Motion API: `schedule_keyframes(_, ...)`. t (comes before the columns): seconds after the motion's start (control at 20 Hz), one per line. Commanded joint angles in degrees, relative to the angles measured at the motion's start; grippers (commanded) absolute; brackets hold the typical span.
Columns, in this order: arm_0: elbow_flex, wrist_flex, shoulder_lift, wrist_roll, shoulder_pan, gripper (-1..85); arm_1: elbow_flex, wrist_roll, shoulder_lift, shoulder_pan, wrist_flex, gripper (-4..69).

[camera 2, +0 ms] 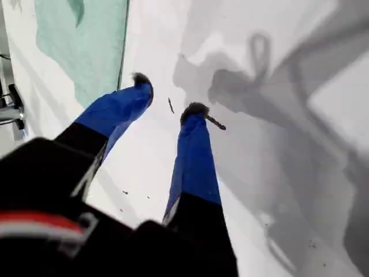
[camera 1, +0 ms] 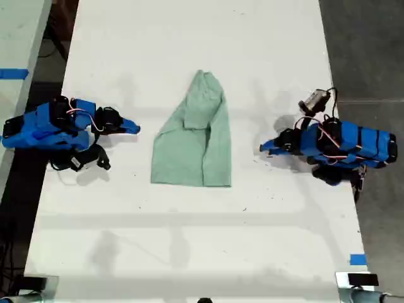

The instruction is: Fold t shirt

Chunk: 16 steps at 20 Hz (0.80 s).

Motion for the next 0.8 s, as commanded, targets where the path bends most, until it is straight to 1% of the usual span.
schedule_keyframes(0.0,0.44,-1.32,0.35,-0.70,-0.09,-0.2,2.90,-1.76,0.62,6.59,-0.62,3.2)
schedule_keyframes(0.15,0.44,-1.41,0.35,-0.70,-0.09,-0.2,2.90,-3.60,0.62,5.54,-0.62,2.0)
schedule_keyframes(0.35,0.44,-1.41,0.35,-0.62,0.00,-0.2,2.90,-2.64,0.62,3.60,-0.62,1.9)
schedule_keyframes(0.45,0.18,-2.20,0.35,1.05,0.79,-0.2,2.90,-2.55,0.62,3.52,-0.62,1.9)
schedule_keyframes(0.55,-5.27,-2.11,-3.34,-0.09,-0.62,-0.2,2.90,-2.46,0.62,3.52,-0.62,1.9)
schedule_keyframes(0.65,-20.30,-4.48,-27.25,1.23,-0.35,-0.2,2.90,-2.46,0.62,3.52,-0.62,1.9)
schedule_keyframes(0.7,-29.88,-5.19,-43.24,3.52,0.35,2.2,2.90,-2.46,0.62,3.52,-0.62,1.9)
schedule_keyframes(0.75,-39.99,-3.43,-57.66,5.01,0.79,14.5,2.90,-2.37,0.62,3.52,-0.62,1.9)
